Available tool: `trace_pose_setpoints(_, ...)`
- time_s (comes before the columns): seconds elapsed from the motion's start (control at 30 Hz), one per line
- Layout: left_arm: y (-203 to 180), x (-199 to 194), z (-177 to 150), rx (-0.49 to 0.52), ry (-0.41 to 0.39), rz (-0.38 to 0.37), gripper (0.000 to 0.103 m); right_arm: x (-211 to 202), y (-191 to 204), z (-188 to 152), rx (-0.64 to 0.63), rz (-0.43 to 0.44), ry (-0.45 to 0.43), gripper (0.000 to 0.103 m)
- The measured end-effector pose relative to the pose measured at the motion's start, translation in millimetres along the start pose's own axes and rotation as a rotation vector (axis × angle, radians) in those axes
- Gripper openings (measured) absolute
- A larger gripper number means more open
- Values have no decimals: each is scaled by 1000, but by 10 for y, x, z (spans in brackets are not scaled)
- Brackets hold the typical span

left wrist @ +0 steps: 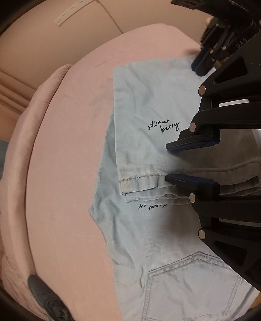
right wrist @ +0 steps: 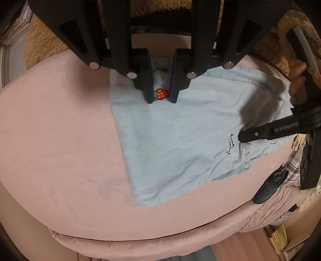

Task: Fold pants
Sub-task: 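Hold the folded seam edge with the left gripper, pressing it flat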

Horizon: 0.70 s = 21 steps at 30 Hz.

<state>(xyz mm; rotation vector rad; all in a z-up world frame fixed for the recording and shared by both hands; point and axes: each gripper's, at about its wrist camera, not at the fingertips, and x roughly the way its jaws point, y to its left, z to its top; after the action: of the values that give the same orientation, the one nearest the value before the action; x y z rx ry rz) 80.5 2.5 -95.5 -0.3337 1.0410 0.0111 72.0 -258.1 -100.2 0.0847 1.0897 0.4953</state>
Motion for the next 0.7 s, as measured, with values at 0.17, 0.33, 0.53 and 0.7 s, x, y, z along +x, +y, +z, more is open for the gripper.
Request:
trace_pose_setpoints(0.17,60,-5,-71,-14,-29,-15,22,-2,8,-11,-49,1,-9,15)
trace_pose_setpoints(0.33,83,-76,-199,-15,-73,-16,22,-9,21,-61,-54,-2,-40,15)
trace_pose_setpoints(0.53,58,-108,-333,-8,-132,8,22,-16,36,-68,-66,2,-56,15)
trace_pose_setpoints(0.7,46,-102,-330,-24,-140,17,22,-33,-9,-97,-34,28,-65,15)
